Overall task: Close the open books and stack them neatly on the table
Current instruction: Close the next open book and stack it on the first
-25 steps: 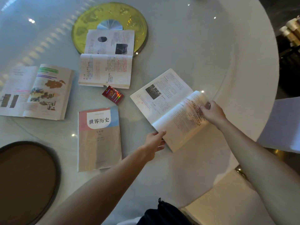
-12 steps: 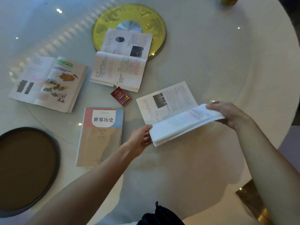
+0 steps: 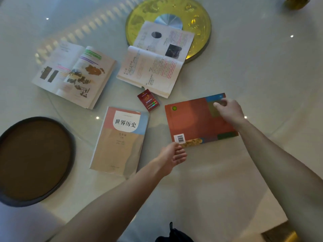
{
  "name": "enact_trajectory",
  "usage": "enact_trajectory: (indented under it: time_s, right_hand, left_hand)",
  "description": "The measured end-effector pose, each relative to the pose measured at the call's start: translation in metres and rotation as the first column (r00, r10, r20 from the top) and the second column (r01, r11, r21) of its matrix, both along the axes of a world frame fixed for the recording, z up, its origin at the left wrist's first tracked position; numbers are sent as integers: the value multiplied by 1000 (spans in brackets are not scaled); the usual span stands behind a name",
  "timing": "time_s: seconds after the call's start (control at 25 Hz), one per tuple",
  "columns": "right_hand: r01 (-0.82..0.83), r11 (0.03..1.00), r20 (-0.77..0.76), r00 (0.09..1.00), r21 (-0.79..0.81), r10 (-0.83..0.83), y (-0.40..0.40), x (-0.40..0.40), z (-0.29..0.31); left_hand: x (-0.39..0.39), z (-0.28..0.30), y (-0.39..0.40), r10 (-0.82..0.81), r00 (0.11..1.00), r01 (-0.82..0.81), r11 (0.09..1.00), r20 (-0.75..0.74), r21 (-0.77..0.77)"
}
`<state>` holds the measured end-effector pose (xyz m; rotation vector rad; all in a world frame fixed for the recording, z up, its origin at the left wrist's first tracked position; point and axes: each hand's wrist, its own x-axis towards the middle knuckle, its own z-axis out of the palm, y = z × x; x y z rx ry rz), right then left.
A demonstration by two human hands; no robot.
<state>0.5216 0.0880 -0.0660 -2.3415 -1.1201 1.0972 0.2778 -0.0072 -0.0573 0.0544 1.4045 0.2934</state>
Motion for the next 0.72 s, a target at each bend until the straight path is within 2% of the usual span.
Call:
enact_trajectory:
  time_s: [0.04,0.08,0.16,0.24,0.4,0.48,0.56,0.72]
  right_hand:
    - [-194,981,168,967,-12,193,7,-7,-6]
    - [-382,923,296,877,-43,377,13,-13,-9]
    - [-626,762,386,670,-164,634,23,-20,-13]
    - [-659,708,362,615,-252,701,28,-21,-14]
    - [-603,722,477,551,-340,685,27,-20,-2]
    - [-553,743,447,593,-377,669,17,-14,3]
    - [-497,768,330,703,-405,629,-4,-6,2]
    - [-364,851,174,875,-377,452,-54,-2,6]
  left_hand:
    - [4,-2,-3,-13,1000,13,1000,8,-8]
    - [7,-3,-7,-32,999,33,999,17,-14]
    - [13,-5,-10,-26,999,27,999,44,-29]
    - [17,-3,-7,14,998,-12,999,63,-35]
    - [13,-1,-4,137,989,-134,989,61,-55]
    - [9,-3,-6,176,982,-172,983,62,-66]
    - [7,-5,-6,180,982,-178,983,52,-36]
    - [1,-11,0,60,993,-50,994,-101,100]
